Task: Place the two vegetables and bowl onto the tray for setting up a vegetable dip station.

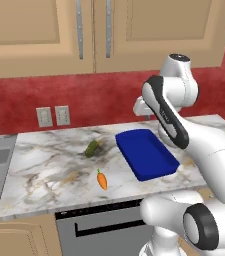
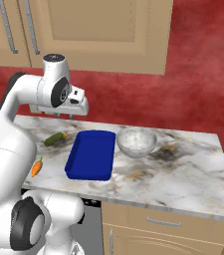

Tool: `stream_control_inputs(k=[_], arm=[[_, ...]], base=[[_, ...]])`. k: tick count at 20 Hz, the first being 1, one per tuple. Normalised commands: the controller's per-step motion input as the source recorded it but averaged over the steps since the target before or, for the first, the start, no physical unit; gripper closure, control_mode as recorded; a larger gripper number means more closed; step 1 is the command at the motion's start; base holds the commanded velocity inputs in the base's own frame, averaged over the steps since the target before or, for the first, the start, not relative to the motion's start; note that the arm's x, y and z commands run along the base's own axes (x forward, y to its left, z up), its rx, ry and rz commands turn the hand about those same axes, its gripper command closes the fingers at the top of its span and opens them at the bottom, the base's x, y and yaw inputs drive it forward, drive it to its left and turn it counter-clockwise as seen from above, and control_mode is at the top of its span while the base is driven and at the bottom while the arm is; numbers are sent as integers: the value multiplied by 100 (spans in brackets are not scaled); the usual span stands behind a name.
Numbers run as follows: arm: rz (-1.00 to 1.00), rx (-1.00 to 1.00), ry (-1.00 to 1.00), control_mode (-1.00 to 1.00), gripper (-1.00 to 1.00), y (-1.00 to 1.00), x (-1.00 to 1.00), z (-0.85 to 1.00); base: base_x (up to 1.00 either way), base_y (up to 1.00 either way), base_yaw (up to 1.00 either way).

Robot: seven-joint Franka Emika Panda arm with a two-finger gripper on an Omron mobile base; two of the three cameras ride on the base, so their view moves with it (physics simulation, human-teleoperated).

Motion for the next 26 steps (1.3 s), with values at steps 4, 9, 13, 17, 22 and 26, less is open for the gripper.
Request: stream_control_inputs(k=[4,9,13,17,22,26], arm=[[0,0,2,-100,-100,31,0,-2],[0,0,11,-100,-100,61,0,-20],[0,0,15,-100,-100,71,0,-40],[0,0,14,-100,-100,65,3,-60],[0,0,9,-100,-100,44,11,-63],[0,0,5,-100,-100,36,26,-51]], base=[[0,0,0],[0,0,0],[0,0,0],[0,0,0],[0,0,0],[0,0,0]])
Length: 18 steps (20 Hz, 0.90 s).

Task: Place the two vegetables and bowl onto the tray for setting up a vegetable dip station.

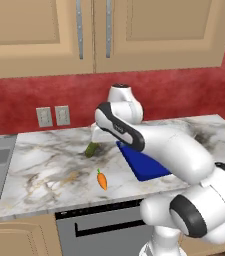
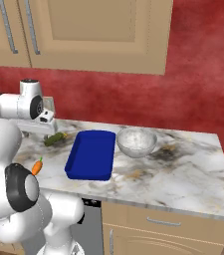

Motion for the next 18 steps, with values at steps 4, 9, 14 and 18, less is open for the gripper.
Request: stream_control_inputs(k=[4,9,14,18], arm=[[-3,0,1,-100,-100,24,40,-29],[-11,-2,0,-100,-100,21,53,-9],[-14,0,0,-100,-100,10,62,-1],[-13,0,0,-100,-100,9,58,-13]], base=[[0,0,0],[0,0,0],[0,0,0],[0,0,0]])
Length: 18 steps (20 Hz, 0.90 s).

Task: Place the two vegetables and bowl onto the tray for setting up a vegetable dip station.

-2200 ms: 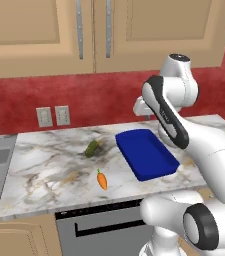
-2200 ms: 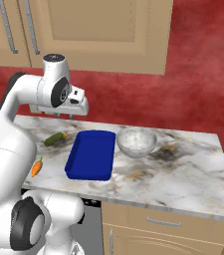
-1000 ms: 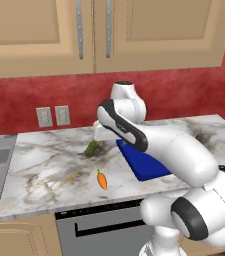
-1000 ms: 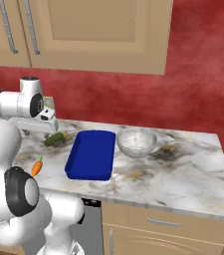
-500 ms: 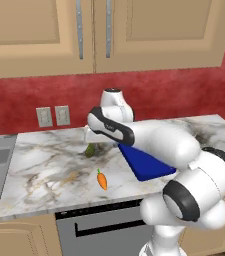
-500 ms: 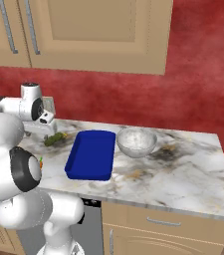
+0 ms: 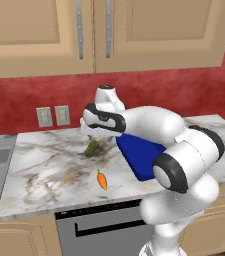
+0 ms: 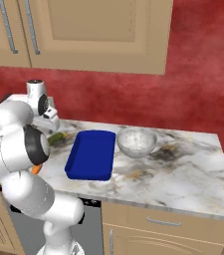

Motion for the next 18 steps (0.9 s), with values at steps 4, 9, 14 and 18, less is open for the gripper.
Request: stream_control_inputs(k=[4,9,14,18], arm=[[-9,0,3,-100,-100,5,44,-28],[-10,0,1,-100,-100,1,43,-30],[-8,0,0,-100,-100,1,46,-24],[-5,-1,0,-100,-100,14,47,-31]], base=[[0,0,0],[0,0,0],[0,0,0],[0,0,0]])
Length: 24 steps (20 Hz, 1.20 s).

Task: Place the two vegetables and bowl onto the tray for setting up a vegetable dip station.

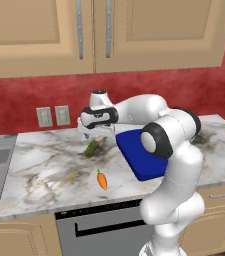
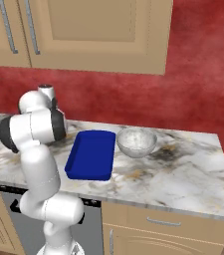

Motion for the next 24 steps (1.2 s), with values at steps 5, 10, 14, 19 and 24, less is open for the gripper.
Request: stream_control_inputs(k=[5,10,14,19,24], arm=[[-7,-1,1,-100,-100,17,34,-31],[-5,0,1,-100,-100,8,30,-30],[0,0,0,-100,-100,0,15,-26],[0,0,1,-100,-100,0,14,-24],[0,0,0,-100,-100,0,8,-29]], base=[[0,0,0],[0,0,0],[0,0,0],[0,0,0],[0,0,0]])
